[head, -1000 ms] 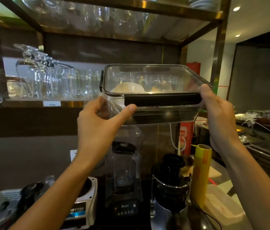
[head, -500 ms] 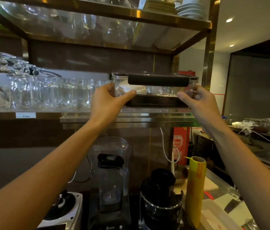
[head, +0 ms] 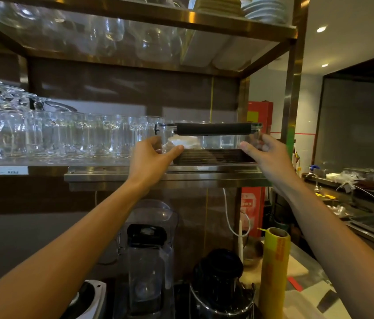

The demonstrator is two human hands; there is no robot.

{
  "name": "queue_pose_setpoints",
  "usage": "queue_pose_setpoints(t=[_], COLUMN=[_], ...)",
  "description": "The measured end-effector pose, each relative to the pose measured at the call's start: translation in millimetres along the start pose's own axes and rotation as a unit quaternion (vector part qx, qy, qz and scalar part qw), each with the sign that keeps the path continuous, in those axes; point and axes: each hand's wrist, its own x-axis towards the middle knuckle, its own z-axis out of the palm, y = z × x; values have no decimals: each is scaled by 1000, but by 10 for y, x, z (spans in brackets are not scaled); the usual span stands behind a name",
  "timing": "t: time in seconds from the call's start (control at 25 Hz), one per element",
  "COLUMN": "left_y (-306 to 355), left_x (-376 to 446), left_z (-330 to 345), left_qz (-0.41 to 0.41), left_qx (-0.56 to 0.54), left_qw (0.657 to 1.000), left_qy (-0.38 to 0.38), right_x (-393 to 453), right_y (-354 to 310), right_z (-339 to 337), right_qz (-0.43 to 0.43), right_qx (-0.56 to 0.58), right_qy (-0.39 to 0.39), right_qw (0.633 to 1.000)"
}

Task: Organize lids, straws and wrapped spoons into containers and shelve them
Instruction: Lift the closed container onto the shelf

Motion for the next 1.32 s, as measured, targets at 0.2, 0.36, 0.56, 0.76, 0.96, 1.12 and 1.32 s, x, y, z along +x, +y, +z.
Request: queue_pose_setpoints(t=[0.2, 0.36, 0.56, 0.76, 0.96, 1.12, 1.32], left_y=[-121, -121, -135, -203, -274, -275, -267], left_x=[53, 113, 177, 228, 254, 261, 221], left_z=[51, 81, 96, 118, 154, 171, 218], left_qz=[-20, -16, -17, -14, 9, 9, 11], left_qx=[8, 15, 32, 37, 66, 72, 70], left_qw=[1000, 1000, 998, 998, 997, 997, 997], left_qy=[-3, -11, -42, -51, -32, -34, -17], right_x=[82, 141, 206, 228, 279, 318, 332], right_y=[151, 247, 355, 459, 494, 537, 550], right_z=[57, 90, 52, 50, 51, 104, 144], right_qz=[2, 14, 17, 20, 22, 2, 9], right_qx=[0, -14, -30, -37, -81, -156, -160], right_qy=[-16, -24, -22, 14, 21, 43, 58], right_qw=[1000, 1000, 999, 999, 996, 987, 985])
